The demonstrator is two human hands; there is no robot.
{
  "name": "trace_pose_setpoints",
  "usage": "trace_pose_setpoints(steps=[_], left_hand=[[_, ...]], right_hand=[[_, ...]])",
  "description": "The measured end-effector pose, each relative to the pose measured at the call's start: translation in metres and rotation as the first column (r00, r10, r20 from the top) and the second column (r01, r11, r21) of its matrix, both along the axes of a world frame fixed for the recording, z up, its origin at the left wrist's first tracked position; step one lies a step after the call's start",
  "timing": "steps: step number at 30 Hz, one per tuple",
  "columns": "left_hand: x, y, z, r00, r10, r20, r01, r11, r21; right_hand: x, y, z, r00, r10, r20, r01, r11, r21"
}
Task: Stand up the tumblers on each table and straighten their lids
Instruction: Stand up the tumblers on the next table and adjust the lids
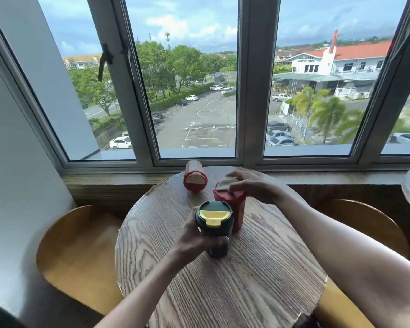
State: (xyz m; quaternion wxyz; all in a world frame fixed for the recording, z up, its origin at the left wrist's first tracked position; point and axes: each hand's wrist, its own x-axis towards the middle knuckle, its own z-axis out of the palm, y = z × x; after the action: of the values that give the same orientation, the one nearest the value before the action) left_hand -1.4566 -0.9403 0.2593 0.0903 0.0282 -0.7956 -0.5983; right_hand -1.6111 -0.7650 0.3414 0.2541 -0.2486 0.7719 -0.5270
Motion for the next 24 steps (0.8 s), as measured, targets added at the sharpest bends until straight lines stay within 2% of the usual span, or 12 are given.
trace_pose_setpoints(steps=[5, 10, 15, 16, 19, 24], left_hand=[[0.001, 0.001, 0.0, 1.0, -0.013, 0.007, 0.013, 1.0, 0.011], [0.006, -0.001, 0.002, 0.991, -0.059, 0.124, 0.062, 0.998, -0.017], [0.014, -0.019, 0.008, 0.91, -0.255, 0.327, 0.307, 0.944, -0.117], [0.011, -0.026, 0.01, 0.902, -0.246, 0.355, 0.316, 0.936, -0.154], [-0.004, -0.047, 0.016, 0.936, -0.043, 0.349, 0.143, 0.952, -0.269], [-0.037, -0.063, 0.046, 0.958, 0.209, 0.196, -0.136, 0.934, -0.331]], right_hand=[[0.0, -0.001, 0.0, 1.0, -0.005, 0.023, 0.004, 1.0, 0.019], [0.001, -0.004, -0.003, 0.998, 0.002, 0.058, -0.003, 1.0, 0.015], [-0.001, -0.004, -0.003, 0.996, 0.014, 0.09, -0.016, 1.0, 0.022], [-0.001, -0.004, -0.003, 0.995, 0.018, 0.102, -0.02, 1.0, 0.019], [0.001, -0.008, -0.001, 0.997, -0.031, 0.064, 0.031, 1.0, 0.0], [0.0, -0.012, -0.003, 0.999, -0.048, 0.018, 0.049, 0.999, -0.019]])
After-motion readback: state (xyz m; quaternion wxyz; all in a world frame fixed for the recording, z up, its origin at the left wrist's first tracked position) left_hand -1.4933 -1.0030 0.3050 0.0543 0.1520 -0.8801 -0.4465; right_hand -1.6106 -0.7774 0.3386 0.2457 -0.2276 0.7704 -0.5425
